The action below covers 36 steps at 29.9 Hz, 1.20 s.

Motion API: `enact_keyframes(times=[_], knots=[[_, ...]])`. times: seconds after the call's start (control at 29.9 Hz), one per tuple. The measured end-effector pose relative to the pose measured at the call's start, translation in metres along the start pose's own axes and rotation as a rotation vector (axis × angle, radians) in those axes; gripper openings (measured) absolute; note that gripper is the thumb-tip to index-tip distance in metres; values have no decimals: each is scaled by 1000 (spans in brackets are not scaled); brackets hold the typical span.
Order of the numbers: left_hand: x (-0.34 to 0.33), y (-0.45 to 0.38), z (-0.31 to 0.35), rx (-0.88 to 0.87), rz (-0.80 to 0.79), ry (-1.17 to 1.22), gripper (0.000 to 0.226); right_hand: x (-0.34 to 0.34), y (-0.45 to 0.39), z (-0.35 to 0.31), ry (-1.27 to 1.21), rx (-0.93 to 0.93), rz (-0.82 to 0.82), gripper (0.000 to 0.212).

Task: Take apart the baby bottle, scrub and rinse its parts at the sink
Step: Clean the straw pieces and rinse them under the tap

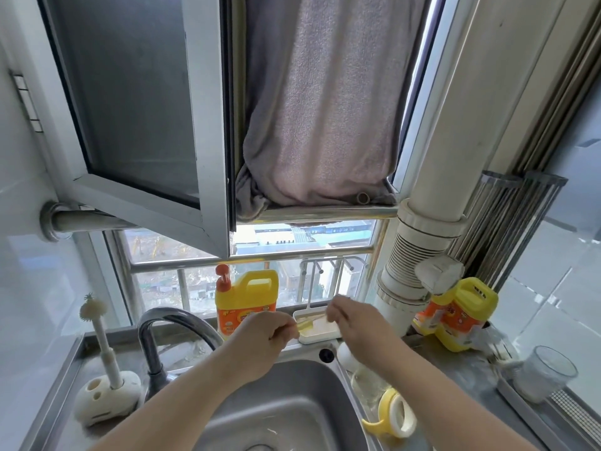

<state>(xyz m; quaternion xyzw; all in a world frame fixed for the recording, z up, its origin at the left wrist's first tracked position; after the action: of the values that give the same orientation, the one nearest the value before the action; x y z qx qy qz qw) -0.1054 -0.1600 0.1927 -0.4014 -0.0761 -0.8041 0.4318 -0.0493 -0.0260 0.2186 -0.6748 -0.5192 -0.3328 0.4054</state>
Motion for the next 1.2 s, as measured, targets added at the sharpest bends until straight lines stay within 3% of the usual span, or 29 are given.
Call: enact_keyframes(times=[0.17, 0.27, 0.4, 0.47, 0.63, 0.74, 0.84, 0.9, 0.97, 1.04, 1.2], knots=[[1, 0, 1, 0, 5, 9, 21, -6, 1, -4, -41, 13, -11, 23], [1, -1, -1, 11, 8, 22, 21, 4, -2, 5, -135, -63, 84, 26], [0, -2, -1, 12, -2, 4, 21, -5, 2, -5, -109, -8, 12, 29], [1, -2, -1, 19, -1, 11, 22, 2, 1, 3, -177, -68, 83, 28], [2, -5, 3, 23, 3, 2, 33, -1, 3, 1, -208, -64, 44, 28], [0, -6, 0, 46, 15, 33, 38, 10, -1, 9, -276, -117, 124, 29], [-1, -5, 3, 29, 14, 30, 25, 0, 1, 3, -217, -63, 3, 31], [-3, -5, 6, 23, 15, 69, 21, 6, 0, 7, -235, -90, 51, 30], [-4, -5, 8, 18, 29, 87, 22, 13, -3, 11, -253, -102, 89, 30], [-5, -6, 10, 10, 16, 42, 25, 7, -2, 4, -206, -45, 19, 30], [-14, -7, 0, 122, -59, 123, 33, 14, -4, 9, -176, -30, 58, 28]])
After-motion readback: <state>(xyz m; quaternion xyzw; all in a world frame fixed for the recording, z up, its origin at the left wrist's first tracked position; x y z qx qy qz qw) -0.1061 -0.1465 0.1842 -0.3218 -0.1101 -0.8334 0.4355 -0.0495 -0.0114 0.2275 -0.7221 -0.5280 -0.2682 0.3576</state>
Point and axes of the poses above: each hand's wrist, its own y-axis away from the middle knuckle, its own x-axis out of the back of the hand, z = x × y, the point moved 7 cm from there along -y, towards the middle knuckle, and after that the axes turned 4 degrees about z, right-handed, at the moved point
